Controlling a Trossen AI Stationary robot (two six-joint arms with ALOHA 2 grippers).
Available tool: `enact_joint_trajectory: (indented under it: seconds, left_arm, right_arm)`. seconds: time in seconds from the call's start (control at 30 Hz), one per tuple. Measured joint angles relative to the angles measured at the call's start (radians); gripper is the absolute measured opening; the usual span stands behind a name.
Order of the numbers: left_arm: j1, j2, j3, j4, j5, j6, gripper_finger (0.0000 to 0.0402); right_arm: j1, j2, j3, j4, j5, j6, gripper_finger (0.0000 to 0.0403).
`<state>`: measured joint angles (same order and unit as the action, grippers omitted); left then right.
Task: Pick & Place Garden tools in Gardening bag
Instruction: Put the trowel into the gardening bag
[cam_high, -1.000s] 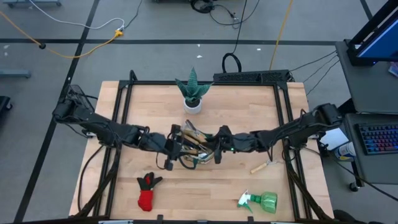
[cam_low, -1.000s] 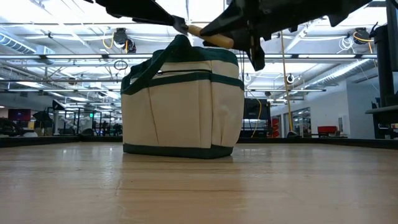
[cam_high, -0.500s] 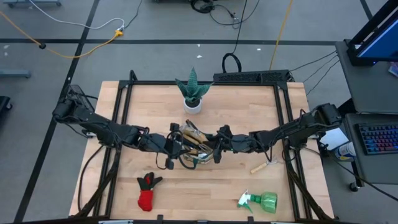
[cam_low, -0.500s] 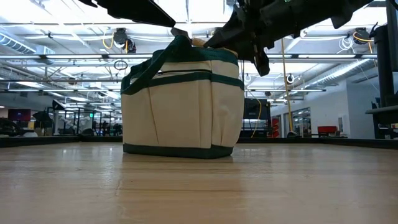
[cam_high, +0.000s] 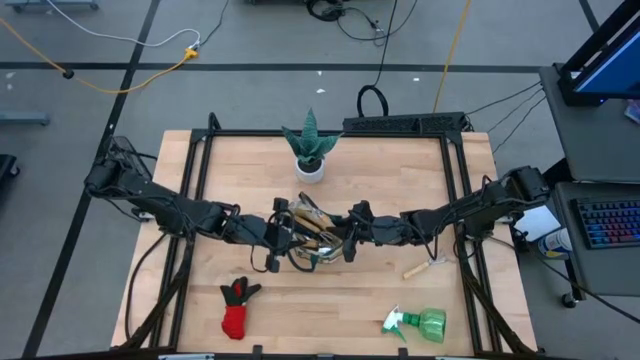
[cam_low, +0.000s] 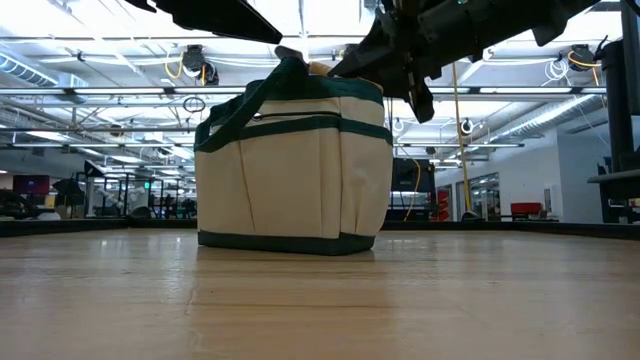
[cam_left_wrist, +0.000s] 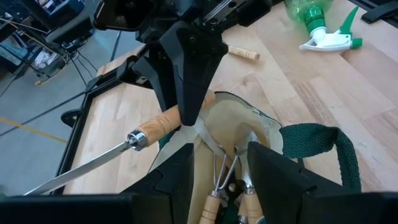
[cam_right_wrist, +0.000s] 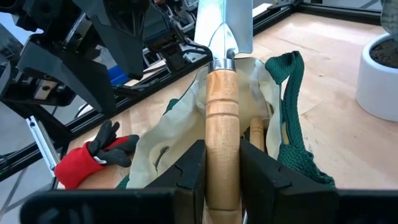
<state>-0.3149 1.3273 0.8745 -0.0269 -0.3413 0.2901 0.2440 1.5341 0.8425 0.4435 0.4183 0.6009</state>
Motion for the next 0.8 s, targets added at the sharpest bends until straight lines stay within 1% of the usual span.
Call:
enact_joint_trajectory:
  seconds: [0.37, 0.57, 0.7, 0.8]
  left_arm:
    - [0.000, 0.000, 0.000, 0.000, 0.000, 0.003, 0.0157]
    - [0.000, 0.000, 0.000, 0.000, 0.000, 0.017, 0.0156]
    - [0.000, 0.000, 0.000, 0.000, -0.006, 0.020, 0.0157]
    - [-0.004, 0.000, 0.000, 0.001, -0.040, 0.037, 0.0156]
  right_arm:
    - [0.006, 0.000, 0.000, 0.000, 0.000, 0.014, 0.0065]
    - [0.007, 0.001, 0.000, 0.020, -0.002, -0.007, 0.0065]
    - [0.007, 0.000, 0.000, 0.065, -0.043, -0.030, 0.0065]
    - [0.006, 0.001, 0.000, 0.062, -0.055, -0.032, 0.0065]
